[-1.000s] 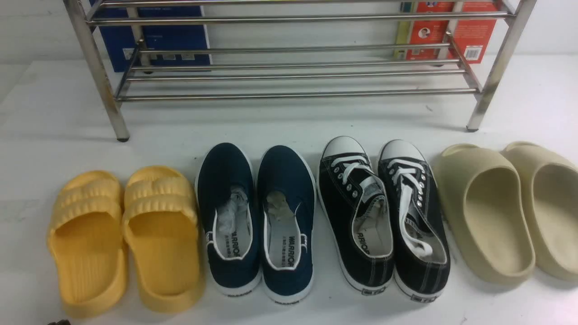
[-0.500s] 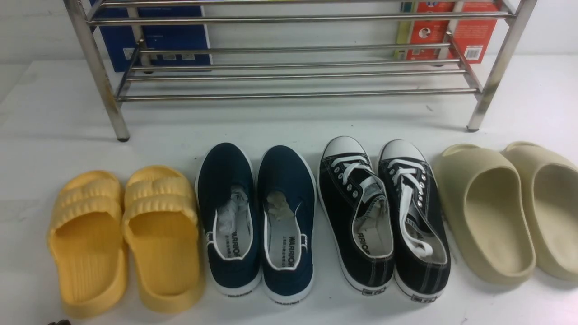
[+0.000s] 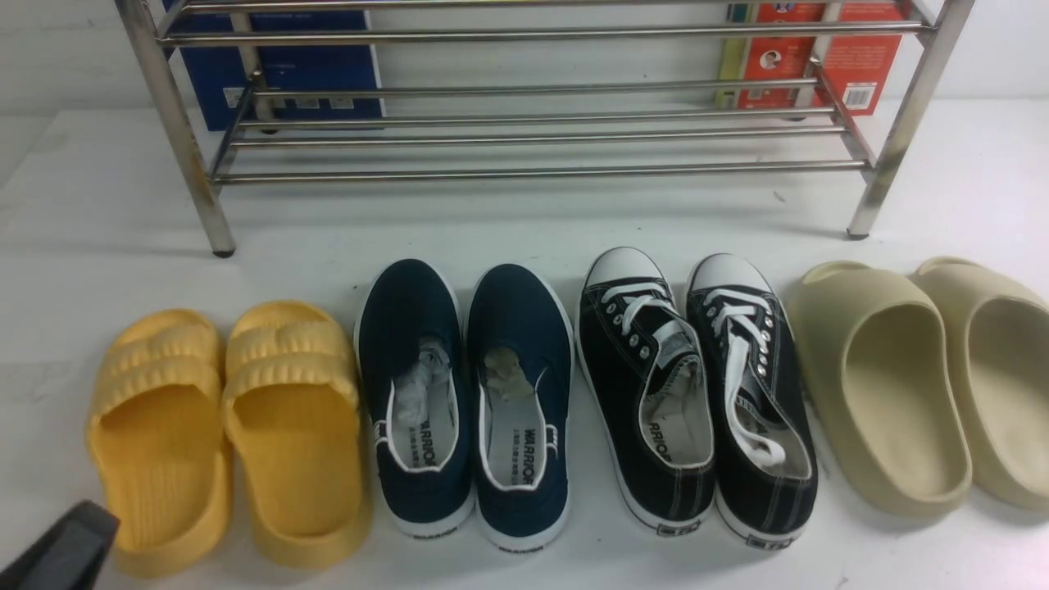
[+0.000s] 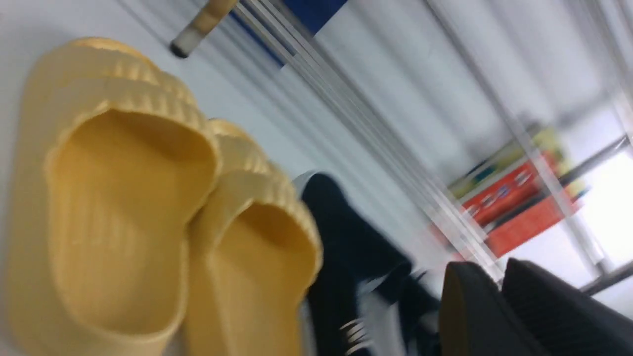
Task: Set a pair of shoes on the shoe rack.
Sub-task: Use the left arm to grab the shoe closest to it
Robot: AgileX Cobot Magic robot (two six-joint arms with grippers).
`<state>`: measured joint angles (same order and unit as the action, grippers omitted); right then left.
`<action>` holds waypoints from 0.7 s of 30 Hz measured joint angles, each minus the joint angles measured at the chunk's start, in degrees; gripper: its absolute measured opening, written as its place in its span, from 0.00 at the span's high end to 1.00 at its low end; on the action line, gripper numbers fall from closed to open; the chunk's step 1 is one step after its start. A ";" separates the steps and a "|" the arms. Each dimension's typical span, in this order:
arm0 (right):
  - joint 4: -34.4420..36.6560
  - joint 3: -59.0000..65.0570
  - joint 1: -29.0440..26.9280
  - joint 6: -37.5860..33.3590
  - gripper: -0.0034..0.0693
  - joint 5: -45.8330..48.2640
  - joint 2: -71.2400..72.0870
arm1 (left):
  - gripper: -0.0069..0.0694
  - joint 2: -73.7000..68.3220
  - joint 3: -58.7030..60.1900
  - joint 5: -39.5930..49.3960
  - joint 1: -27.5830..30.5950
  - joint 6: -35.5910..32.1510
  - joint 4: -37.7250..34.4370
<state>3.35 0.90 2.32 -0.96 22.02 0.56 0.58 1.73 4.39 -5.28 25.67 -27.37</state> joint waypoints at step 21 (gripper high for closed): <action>0.00 0.00 0.00 0.00 0.62 0.00 0.00 | 0.93 -44.68 -40.61 44.06 0.00 -14.86 6.54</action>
<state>3.35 0.90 2.32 -0.96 22.02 0.56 -44.11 -38.88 48.45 -5.28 10.81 -20.82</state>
